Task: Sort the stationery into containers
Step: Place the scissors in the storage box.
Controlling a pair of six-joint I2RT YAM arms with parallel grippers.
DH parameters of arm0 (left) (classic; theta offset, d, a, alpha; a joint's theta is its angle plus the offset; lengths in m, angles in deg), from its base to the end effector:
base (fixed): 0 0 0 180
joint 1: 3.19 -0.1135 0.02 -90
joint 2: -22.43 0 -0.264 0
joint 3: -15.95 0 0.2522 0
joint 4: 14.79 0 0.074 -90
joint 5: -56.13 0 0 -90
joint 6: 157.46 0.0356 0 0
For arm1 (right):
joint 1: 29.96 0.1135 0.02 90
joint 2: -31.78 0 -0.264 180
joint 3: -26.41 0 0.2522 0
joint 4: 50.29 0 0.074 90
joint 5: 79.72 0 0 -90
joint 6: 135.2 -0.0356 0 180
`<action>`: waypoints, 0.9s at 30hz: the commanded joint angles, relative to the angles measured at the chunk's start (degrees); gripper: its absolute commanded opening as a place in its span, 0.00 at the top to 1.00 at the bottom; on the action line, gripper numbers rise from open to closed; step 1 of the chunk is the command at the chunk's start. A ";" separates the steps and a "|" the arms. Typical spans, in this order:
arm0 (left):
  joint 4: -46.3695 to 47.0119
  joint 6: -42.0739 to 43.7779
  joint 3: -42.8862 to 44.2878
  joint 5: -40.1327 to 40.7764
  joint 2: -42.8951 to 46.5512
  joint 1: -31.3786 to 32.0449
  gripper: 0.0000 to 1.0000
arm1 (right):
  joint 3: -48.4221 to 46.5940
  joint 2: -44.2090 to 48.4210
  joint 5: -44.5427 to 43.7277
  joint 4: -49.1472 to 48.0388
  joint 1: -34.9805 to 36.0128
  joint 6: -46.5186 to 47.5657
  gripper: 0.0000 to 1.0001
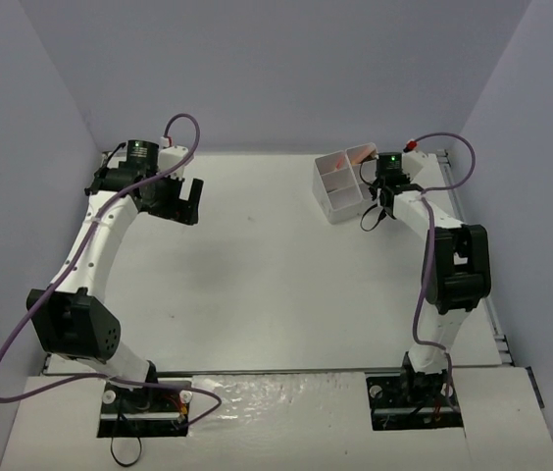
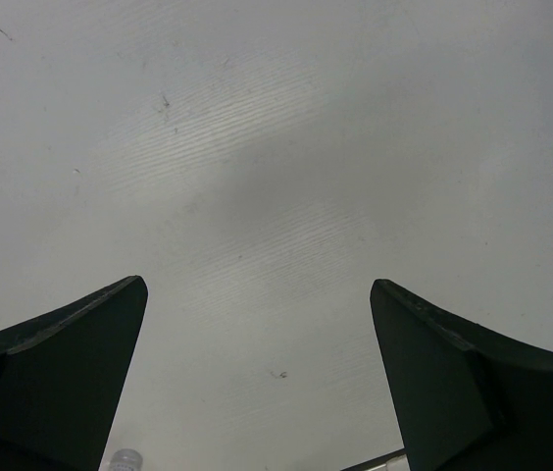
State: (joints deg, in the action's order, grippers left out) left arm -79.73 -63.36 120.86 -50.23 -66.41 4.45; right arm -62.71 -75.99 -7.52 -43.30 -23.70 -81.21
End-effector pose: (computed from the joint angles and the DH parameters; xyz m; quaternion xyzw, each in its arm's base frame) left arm 0.3239 -0.0536 0.3658 0.1445 0.9168 -0.1439 0.3434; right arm 0.4354 0.0368 0.2376 0.2943 0.7870 0.0676 0.5380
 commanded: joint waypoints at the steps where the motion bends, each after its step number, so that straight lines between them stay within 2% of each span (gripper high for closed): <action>1: 0.90 0.99 0.33 1.06 3.62 -0.72 0.03 | -4.21 -0.64 -4.55 -2.87 1.53 -1.28 1.00; 16: 0.83 1.77 -0.79 1.23 4.71 -1.57 0.03 | -6.53 -4.28 -6.28 -2.65 1.60 -6.81 1.00; 18: 0.44 2.42 -0.59 1.33 5.01 -1.57 0.03 | -6.93 -4.63 -5.29 -2.34 2.00 -5.77 0.81; 21: -0.58 3.42 0.41 1.57 5.47 -1.57 0.03 | -7.16 -3.84 -4.82 -1.01 2.33 -3.99 0.62; 24: -0.86 4.12 1.19 2.32 5.84 -1.65 0.03 | -5.93 -1.21 -4.55 -0.80 2.43 -3.26 0.52; 27: -0.86 4.25 1.58 3.00 6.26 -1.73 0.03 | -5.12 0.98 -3.52 -0.79 2.80 -1.31 0.49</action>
State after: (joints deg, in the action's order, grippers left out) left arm -80.34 -60.54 118.83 -48.72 -63.67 3.35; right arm -67.28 -81.00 -10.17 -42.69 -21.60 -84.62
